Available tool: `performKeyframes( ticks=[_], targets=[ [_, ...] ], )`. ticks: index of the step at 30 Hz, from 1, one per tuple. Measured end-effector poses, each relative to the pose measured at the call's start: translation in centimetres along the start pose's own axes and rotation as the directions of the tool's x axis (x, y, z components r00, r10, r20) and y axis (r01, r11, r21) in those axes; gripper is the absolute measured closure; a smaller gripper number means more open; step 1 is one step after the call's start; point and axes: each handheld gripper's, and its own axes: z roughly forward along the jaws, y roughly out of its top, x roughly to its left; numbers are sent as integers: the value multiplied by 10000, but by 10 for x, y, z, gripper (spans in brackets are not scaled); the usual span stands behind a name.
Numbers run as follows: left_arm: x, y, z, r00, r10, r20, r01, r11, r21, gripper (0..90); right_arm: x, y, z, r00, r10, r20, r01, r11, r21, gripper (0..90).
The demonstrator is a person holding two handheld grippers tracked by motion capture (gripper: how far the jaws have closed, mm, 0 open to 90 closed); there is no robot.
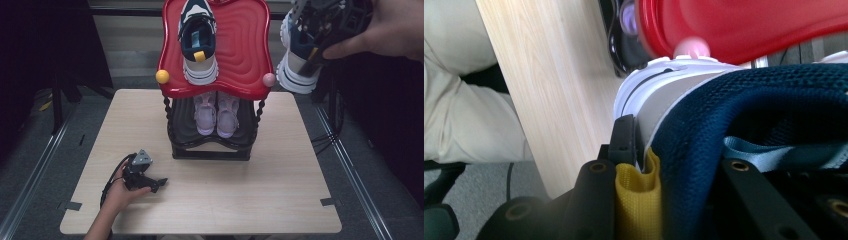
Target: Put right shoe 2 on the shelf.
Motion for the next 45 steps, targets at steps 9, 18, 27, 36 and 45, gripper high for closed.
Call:
performKeyframes(
  ticks=[9, 18, 27, 36, 45],
  targets=[
    [0, 0, 0, 10000, 16, -23, -16, 10000, -3, 0, -3, 38, 7, 9971, -555, 529, 557, 9984, -15, 709],
    [0, 0, 0, 10000, 17, -20, -17, 10000, -2, 0, -5, 64, 20, 9943, -919, 537, 921, 9957, -13, 709],
    [0, 0, 0, 10000, 11, -20, -11, 10000, -5, 0, -9, 78, 37, 9910, -1170, 649, 1170, 9931, 25, 708],
    [0, 0, 0, 10000, 16, -22, -16, 10000, -6, 0, -10, 90, 46, 9858, -1353, 992, 1335, 9907, 248, 707],
    [0, 0, 0, 10000, 1, -3, -1, 10000, 5, 0, -13, 104, 55, 9824, -1552, 1037, 1526, 9877, 330, 708]
  ],
)
